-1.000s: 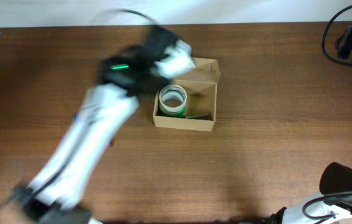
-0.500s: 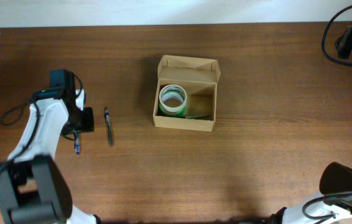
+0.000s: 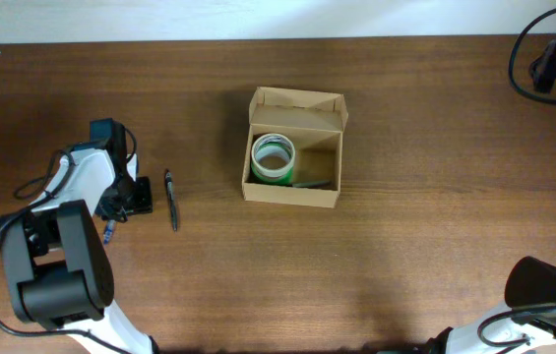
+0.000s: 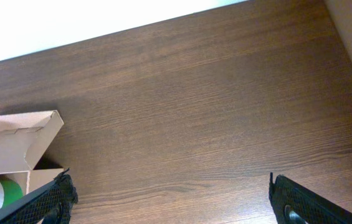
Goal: Pack container
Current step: 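Lower the left gripper onto the blue pen, then grasp the blue pen and carry it into the box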
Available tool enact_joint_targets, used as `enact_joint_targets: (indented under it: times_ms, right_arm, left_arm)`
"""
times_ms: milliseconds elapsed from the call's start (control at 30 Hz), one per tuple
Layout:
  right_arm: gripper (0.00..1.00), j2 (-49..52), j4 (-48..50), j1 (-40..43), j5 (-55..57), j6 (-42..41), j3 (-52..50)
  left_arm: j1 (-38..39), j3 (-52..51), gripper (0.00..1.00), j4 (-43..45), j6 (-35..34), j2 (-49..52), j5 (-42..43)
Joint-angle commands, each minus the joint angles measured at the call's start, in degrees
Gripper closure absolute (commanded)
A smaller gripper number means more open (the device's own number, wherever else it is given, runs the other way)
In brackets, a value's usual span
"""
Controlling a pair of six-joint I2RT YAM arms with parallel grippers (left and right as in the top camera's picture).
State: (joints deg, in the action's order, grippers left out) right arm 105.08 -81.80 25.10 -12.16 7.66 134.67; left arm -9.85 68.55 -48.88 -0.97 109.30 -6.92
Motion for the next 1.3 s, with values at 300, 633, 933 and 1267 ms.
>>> enact_joint_targets:
  times_ms: [300, 633, 933, 1267]
  right_arm:
    - [0.01, 0.09, 0.17, 0.04, -0.74, -0.26, 0.22]
    - [0.01, 0.09, 0.17, 0.04, -0.74, -0.26, 0.22]
    - [0.01, 0.09, 0.17, 0.04, -0.74, -0.26, 0.22]
    - [0.01, 0.09, 0.17, 0.04, -0.74, -0.26, 0.22]
  left_arm:
    - [-0.39, 4.90, 0.51, -4.96, 0.22, 0.09, 1.55]
    - [-0.98, 10.34, 0.50, -9.97, 13.88, 0.20, -2.84]
    - [-5.51, 10.34, 0.57, -8.63, 19.08, 0.37, -4.37]
    - [-8.31, 10.12, 0.59, -9.90, 20.20, 1.27, 2.73]
